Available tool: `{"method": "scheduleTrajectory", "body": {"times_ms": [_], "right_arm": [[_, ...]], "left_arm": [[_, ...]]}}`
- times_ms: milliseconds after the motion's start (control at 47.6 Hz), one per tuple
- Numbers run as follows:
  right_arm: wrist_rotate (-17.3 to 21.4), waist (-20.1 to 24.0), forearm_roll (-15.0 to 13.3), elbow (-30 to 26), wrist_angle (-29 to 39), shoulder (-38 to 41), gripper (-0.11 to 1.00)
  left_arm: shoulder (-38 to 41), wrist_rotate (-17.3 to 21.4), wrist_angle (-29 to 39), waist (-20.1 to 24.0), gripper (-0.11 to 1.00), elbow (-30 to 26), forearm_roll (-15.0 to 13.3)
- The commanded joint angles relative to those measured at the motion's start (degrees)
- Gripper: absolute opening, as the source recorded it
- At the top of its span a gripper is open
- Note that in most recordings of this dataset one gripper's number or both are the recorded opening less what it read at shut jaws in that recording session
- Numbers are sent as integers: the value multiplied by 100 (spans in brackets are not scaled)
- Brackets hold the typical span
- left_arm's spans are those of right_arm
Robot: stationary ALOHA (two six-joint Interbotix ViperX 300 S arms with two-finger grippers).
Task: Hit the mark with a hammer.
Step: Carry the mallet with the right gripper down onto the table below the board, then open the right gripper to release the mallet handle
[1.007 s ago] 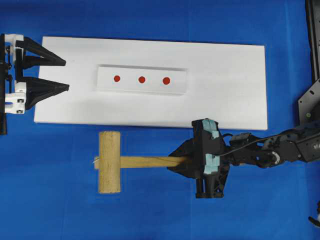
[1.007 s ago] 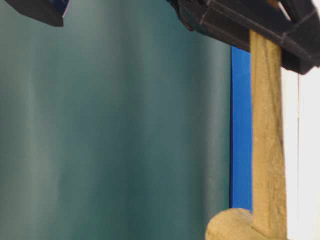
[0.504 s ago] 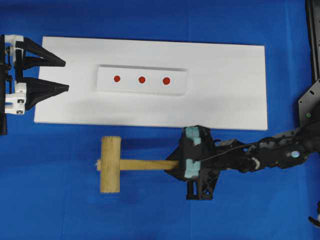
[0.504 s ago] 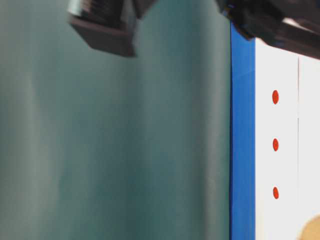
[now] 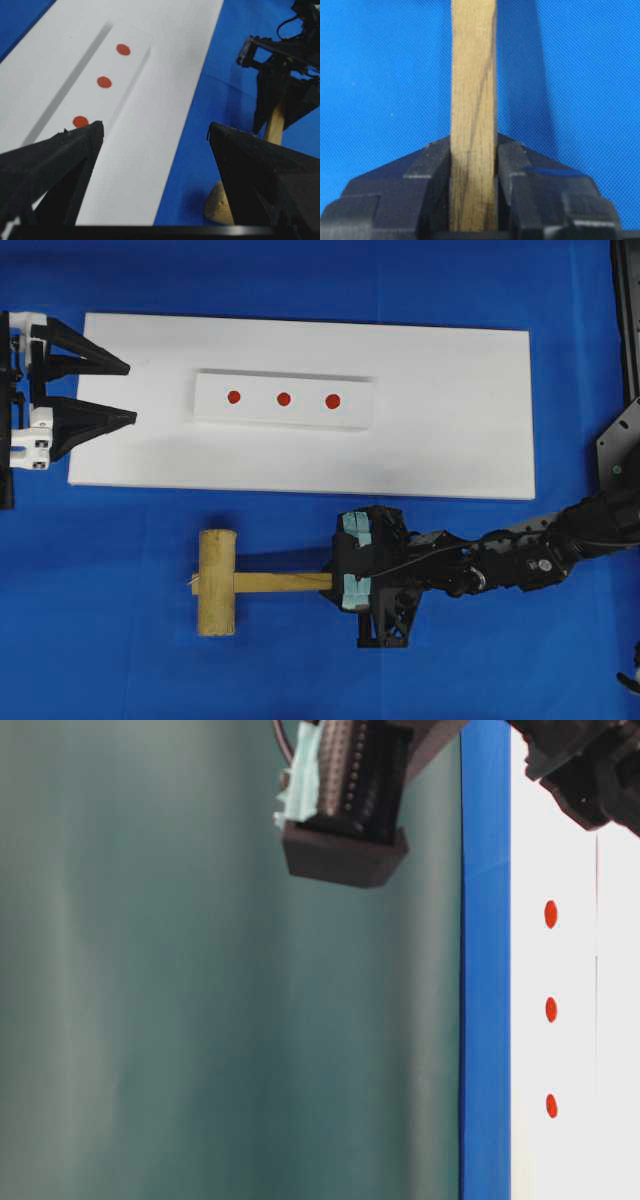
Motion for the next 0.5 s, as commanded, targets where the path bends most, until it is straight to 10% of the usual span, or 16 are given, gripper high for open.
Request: {"method": "scheduleTrajectory", "body": {"times_ms": [0,483], "right_arm": [[-26,-35,9,-132,-62,-88,6],[-35,-79,0,-167,-105,0,7]], "left_arm": [[18,9,-44,26,83,-62,-9],[18,9,-53,35,83,-62,0]]}}
